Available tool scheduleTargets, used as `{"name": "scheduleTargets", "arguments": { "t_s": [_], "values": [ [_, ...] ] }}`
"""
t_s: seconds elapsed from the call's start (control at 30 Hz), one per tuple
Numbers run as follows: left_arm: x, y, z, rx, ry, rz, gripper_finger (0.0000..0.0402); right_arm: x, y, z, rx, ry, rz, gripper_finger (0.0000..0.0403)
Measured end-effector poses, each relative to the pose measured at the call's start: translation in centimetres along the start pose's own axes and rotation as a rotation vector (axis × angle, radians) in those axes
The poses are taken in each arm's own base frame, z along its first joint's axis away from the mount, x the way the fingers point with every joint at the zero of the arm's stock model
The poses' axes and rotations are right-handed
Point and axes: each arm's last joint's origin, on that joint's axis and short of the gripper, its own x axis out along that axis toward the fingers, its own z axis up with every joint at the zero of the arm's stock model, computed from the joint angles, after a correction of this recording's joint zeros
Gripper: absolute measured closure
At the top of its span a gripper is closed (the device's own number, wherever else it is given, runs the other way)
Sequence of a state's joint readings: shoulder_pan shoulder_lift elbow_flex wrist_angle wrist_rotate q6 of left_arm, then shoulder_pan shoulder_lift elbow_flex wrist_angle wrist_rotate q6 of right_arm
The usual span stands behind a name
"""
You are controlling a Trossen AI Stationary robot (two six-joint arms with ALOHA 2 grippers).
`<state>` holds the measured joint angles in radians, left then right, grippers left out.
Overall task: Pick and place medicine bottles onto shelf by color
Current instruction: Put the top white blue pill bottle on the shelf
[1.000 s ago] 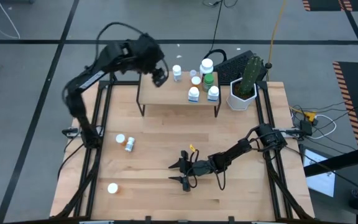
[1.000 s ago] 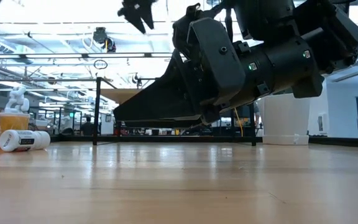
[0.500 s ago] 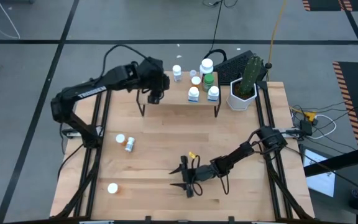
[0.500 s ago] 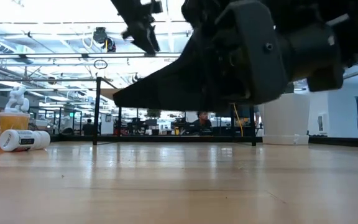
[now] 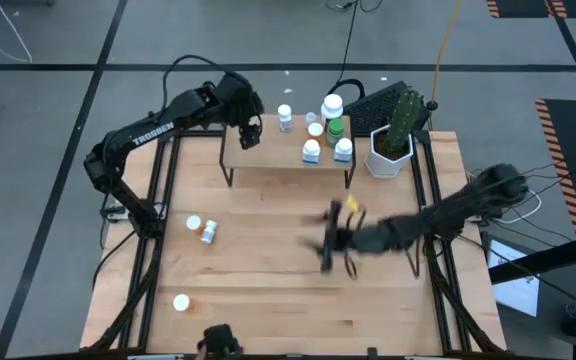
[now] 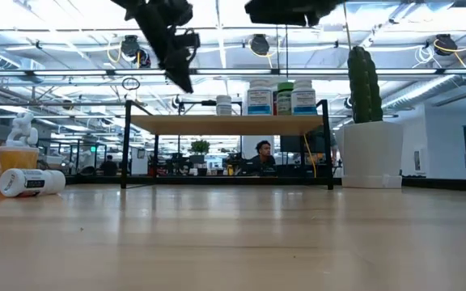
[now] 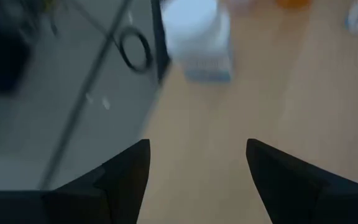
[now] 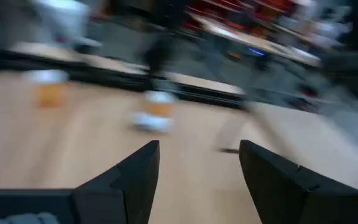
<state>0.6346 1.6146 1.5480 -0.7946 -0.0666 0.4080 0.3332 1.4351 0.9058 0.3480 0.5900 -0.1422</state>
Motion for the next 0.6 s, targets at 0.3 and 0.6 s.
{"name": "scheduleTargets", "arguments": {
  "t_s": [0.3, 0.6],
  "values": [
    [1.4, -4.4, -4.3, -0.133, 0.1, -0.047, 0.0133, 0.1, -19.7, 10.5, 0.141, 0.139, -0.381, 0.0185],
    [-3.3, -7.6, -8.1, -0.136, -0.222, 0.009, 0.0133, 7.5, -29.1, 10.2, 0.247, 0.311, -0.23, 0.0133]
  ]
}}
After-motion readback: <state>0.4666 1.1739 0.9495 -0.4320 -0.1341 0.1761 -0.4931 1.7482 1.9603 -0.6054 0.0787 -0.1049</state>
